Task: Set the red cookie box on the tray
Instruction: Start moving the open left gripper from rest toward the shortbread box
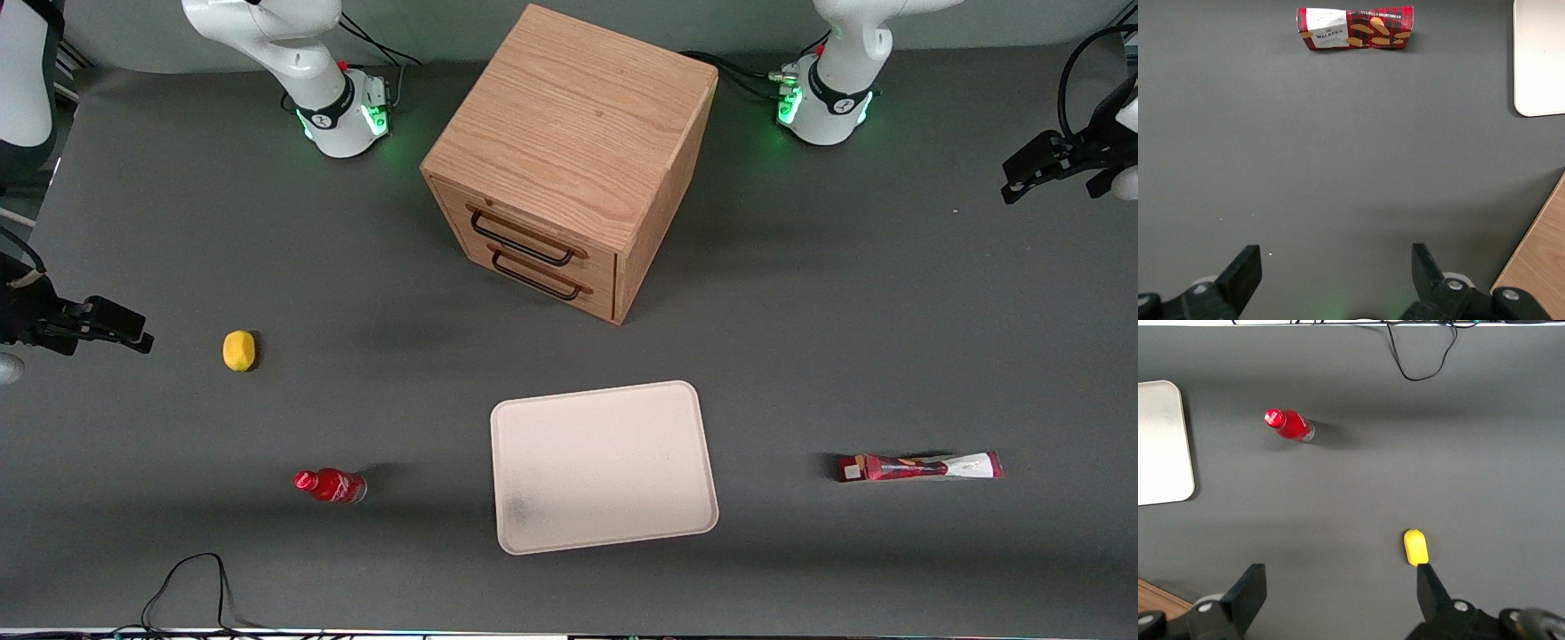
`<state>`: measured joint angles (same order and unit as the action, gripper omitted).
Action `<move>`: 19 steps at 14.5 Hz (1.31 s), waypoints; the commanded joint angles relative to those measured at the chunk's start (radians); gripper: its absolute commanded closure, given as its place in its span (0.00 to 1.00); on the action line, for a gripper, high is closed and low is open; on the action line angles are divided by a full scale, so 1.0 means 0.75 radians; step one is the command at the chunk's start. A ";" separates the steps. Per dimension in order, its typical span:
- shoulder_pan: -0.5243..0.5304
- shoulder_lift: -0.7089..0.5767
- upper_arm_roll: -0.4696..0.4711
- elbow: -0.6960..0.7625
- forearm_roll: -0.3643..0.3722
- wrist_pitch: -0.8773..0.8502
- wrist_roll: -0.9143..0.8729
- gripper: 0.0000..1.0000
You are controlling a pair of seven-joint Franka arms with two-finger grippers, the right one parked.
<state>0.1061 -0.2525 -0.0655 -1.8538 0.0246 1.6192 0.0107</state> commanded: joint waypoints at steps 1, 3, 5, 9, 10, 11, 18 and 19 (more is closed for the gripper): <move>0.006 0.001 -0.015 0.021 0.022 -0.022 0.014 0.00; 0.006 0.007 -0.015 0.021 0.022 -0.024 0.033 0.00; 0.006 0.030 -0.013 0.009 0.024 -0.022 0.088 0.00; 0.006 0.138 0.030 0.019 0.026 0.021 0.485 0.00; 0.012 0.177 0.048 0.036 0.029 0.090 0.714 0.00; 0.018 0.228 0.069 0.058 0.041 0.164 0.931 0.00; -0.004 0.829 0.116 0.540 0.045 0.275 1.924 0.02; -0.017 0.909 0.144 0.596 0.039 0.273 1.977 0.02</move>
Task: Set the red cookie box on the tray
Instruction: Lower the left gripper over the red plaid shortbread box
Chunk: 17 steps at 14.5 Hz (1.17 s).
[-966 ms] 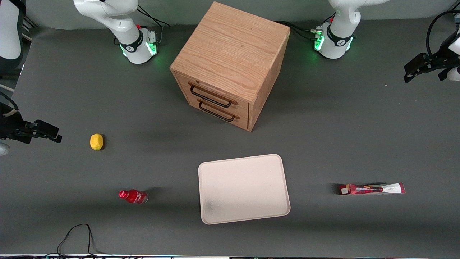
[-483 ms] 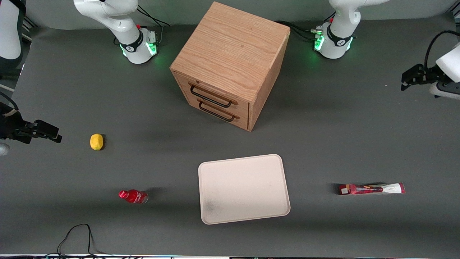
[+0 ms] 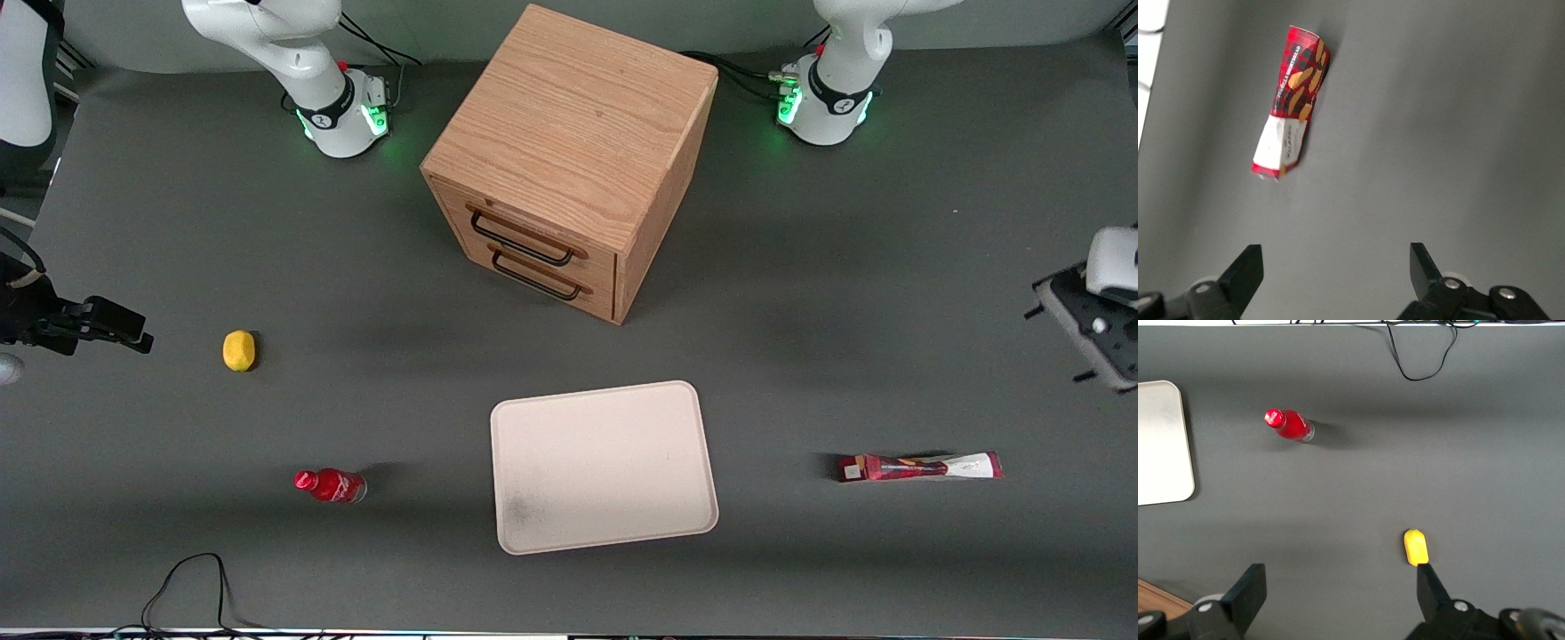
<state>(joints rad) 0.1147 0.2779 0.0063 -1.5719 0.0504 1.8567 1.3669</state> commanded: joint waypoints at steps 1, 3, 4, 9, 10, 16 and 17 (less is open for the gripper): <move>-0.044 0.285 0.063 0.279 -0.006 -0.042 0.234 0.02; -0.059 0.410 0.067 0.392 -0.034 -0.042 0.286 0.02; -0.069 0.447 0.067 0.412 -0.057 -0.032 0.278 0.02; -0.126 0.560 0.073 0.427 -0.102 0.236 0.255 0.02; -0.128 0.584 0.078 0.425 -0.102 0.281 0.257 0.02; -0.137 0.664 0.094 0.325 -0.210 0.447 0.255 0.03; -0.139 0.668 0.094 0.292 -0.229 0.496 0.255 0.04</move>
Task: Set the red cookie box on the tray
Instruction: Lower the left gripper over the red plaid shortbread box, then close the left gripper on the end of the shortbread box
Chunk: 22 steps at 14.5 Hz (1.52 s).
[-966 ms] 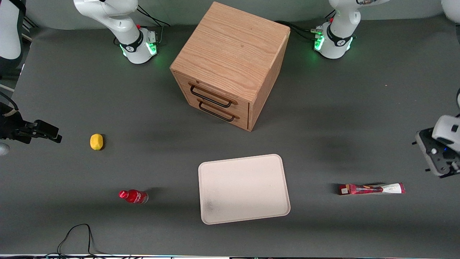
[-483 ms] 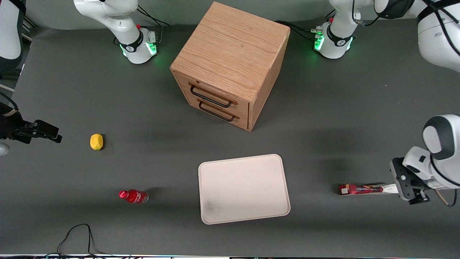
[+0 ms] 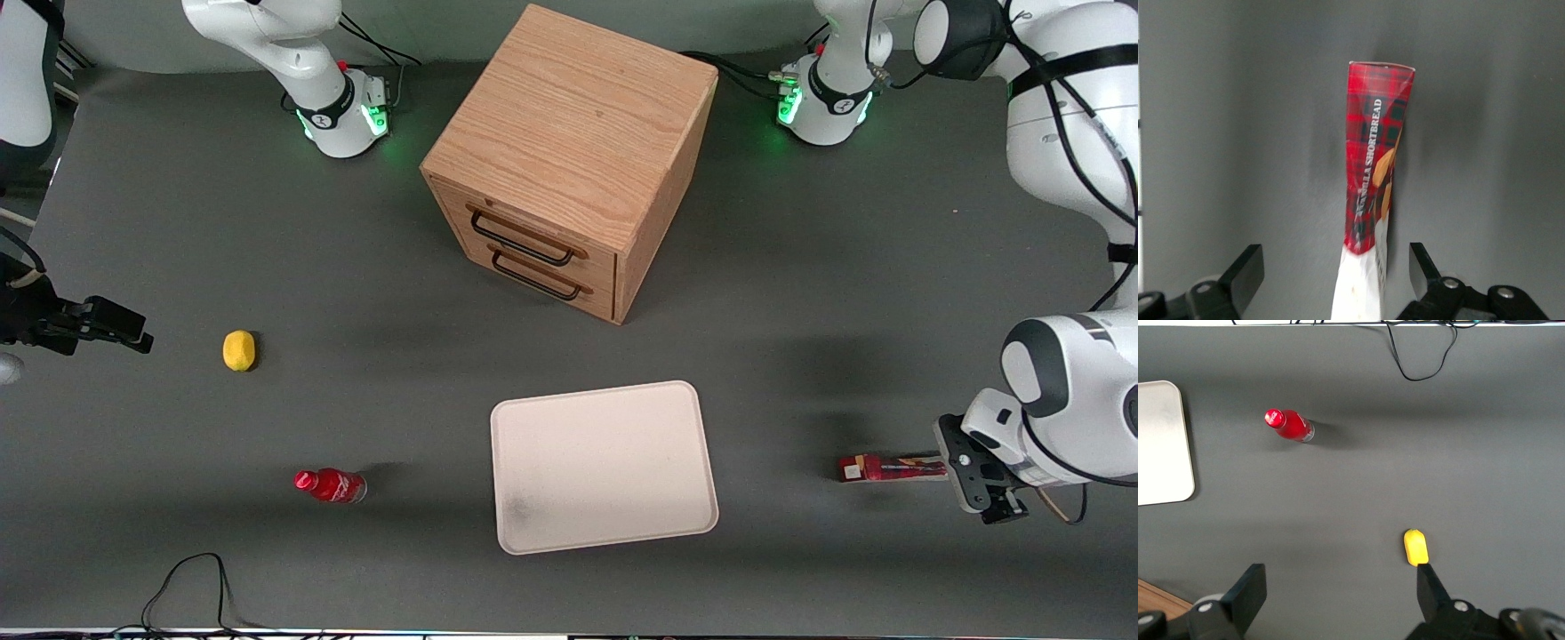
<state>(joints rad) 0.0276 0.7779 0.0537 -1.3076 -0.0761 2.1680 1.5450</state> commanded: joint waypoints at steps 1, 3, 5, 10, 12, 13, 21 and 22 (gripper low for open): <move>-0.023 0.006 0.031 -0.075 -0.062 0.108 0.018 0.05; -0.029 0.026 0.031 -0.075 -0.064 0.136 0.018 0.06; -0.029 0.039 0.031 -0.075 -0.064 0.161 0.018 0.22; -0.027 0.032 0.035 -0.089 -0.046 0.161 0.051 1.00; -0.029 0.026 0.035 -0.091 -0.044 0.161 0.049 1.00; -0.029 0.026 0.035 -0.091 -0.046 0.161 0.041 1.00; -0.029 -0.186 0.033 -0.083 -0.154 -0.135 -0.332 1.00; -0.033 -0.229 0.033 -0.083 -0.158 -0.190 -0.480 1.00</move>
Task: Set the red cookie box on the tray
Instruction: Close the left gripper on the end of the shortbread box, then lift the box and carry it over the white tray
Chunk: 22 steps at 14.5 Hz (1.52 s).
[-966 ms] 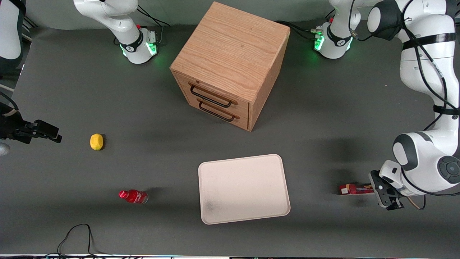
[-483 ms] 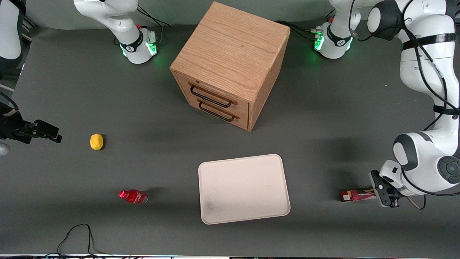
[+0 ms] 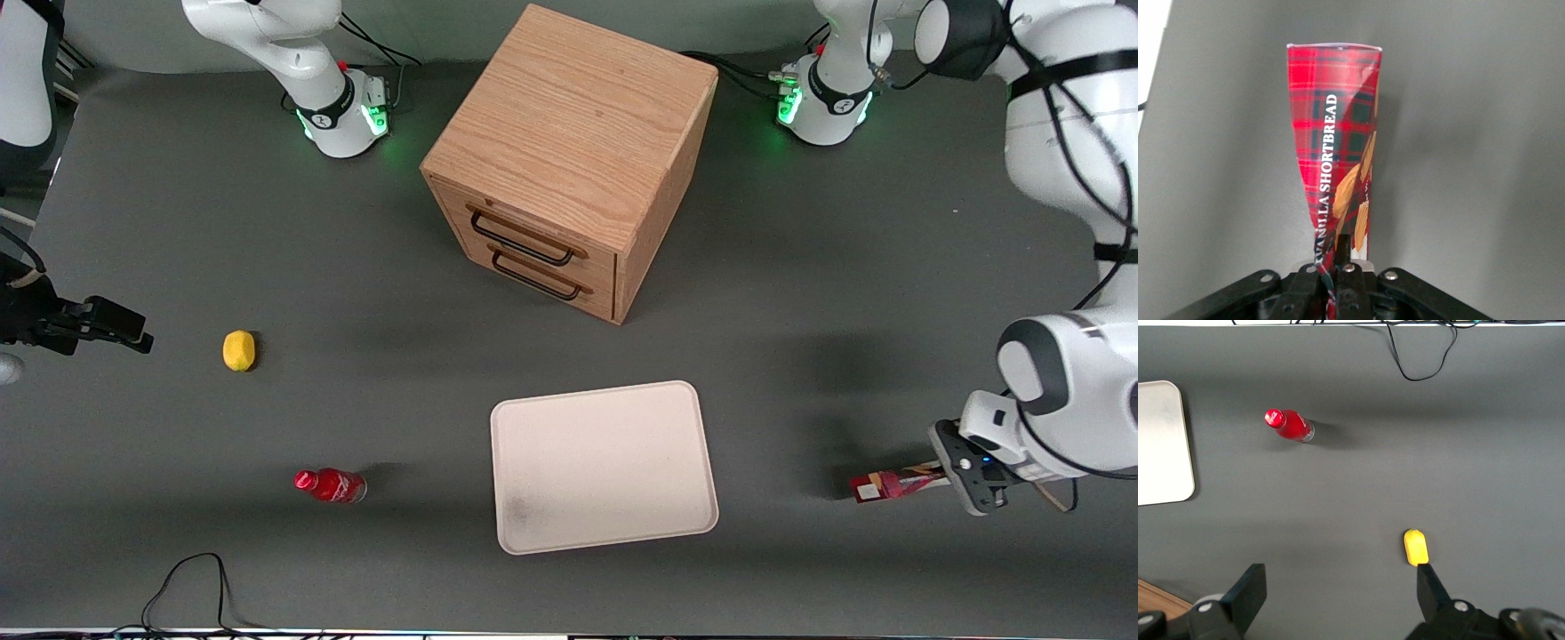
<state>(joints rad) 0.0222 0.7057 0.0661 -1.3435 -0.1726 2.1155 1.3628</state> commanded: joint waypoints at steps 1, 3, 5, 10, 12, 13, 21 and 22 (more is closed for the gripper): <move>-0.040 -0.173 0.016 -0.035 -0.028 -0.172 -0.380 1.00; -0.072 -0.253 0.016 -0.037 -0.028 -0.276 -0.650 1.00; -0.099 -0.327 0.010 -0.029 -0.030 -0.327 -0.920 1.00; -0.189 -0.328 -0.110 0.104 -0.019 -0.432 -1.776 1.00; -0.240 -0.246 -0.151 0.202 -0.007 -0.415 -2.043 1.00; -0.281 -0.193 -0.154 0.273 0.013 -0.415 -2.161 1.00; -0.561 0.151 -0.174 0.401 0.297 -0.195 -2.764 1.00; -0.569 0.192 -0.180 0.398 0.316 -0.164 -2.770 1.00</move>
<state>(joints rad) -0.3816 0.7722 -0.0684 -1.1078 0.0094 1.9687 -0.6527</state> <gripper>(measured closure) 0.960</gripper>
